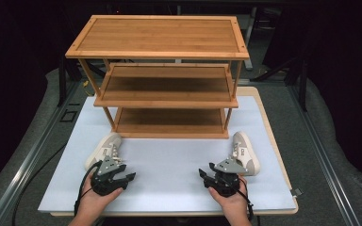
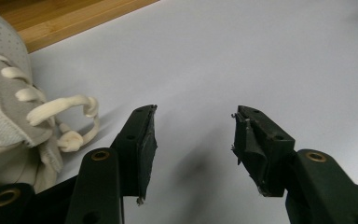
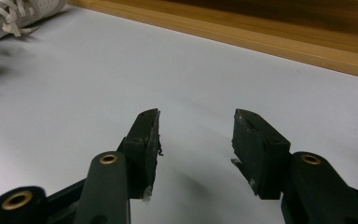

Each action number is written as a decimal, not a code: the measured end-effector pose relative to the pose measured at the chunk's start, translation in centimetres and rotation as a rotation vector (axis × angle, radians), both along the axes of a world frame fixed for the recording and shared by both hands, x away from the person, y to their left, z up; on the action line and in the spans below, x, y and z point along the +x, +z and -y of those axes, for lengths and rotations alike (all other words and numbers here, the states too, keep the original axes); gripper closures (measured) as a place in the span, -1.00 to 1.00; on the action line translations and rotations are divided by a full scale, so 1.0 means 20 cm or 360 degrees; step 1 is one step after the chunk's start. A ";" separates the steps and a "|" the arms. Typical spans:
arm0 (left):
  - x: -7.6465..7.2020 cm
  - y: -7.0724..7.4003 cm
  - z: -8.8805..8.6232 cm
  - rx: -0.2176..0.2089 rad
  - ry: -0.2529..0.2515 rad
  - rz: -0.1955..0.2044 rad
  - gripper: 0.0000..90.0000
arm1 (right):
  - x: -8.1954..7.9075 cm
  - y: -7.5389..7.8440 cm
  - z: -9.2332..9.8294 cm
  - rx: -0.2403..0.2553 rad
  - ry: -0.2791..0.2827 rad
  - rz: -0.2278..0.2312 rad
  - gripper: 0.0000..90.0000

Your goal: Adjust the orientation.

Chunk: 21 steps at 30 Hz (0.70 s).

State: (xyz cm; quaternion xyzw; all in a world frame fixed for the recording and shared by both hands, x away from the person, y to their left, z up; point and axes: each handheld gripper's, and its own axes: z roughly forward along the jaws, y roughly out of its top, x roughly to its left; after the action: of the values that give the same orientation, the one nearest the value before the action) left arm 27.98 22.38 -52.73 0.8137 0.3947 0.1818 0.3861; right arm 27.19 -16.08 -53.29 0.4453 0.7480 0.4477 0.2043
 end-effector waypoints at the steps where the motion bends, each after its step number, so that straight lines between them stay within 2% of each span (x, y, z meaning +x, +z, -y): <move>1: 0.00 0.01 -0.01 -0.0005 0.0005 0.0009 0.07 | 0.00 0.00 0.00 0.0002 0.0001 0.0000 0.13; 8: -0.01 0.04 -0.05 -0.0022 0.0040 0.0030 0.09 | 0.00 0.00 0.01 0.0013 -0.0003 0.0002 0.13; 15: -0.01 0.06 -0.11 -0.0061 0.0129 0.0048 0.09 | 0.00 0.01 0.02 0.0040 -0.0018 -0.0003 0.13; 21: -0.01 0.07 -0.14 -0.0074 0.0164 0.0045 0.09 | 0.00 0.00 0.03 0.0042 -0.0021 0.0000 0.12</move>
State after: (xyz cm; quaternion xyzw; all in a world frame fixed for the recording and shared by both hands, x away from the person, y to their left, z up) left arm 27.79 25.28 -51.36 0.7804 0.4347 0.2037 0.4007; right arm 27.25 -16.69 -53.20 0.4528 0.7391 0.4562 0.2012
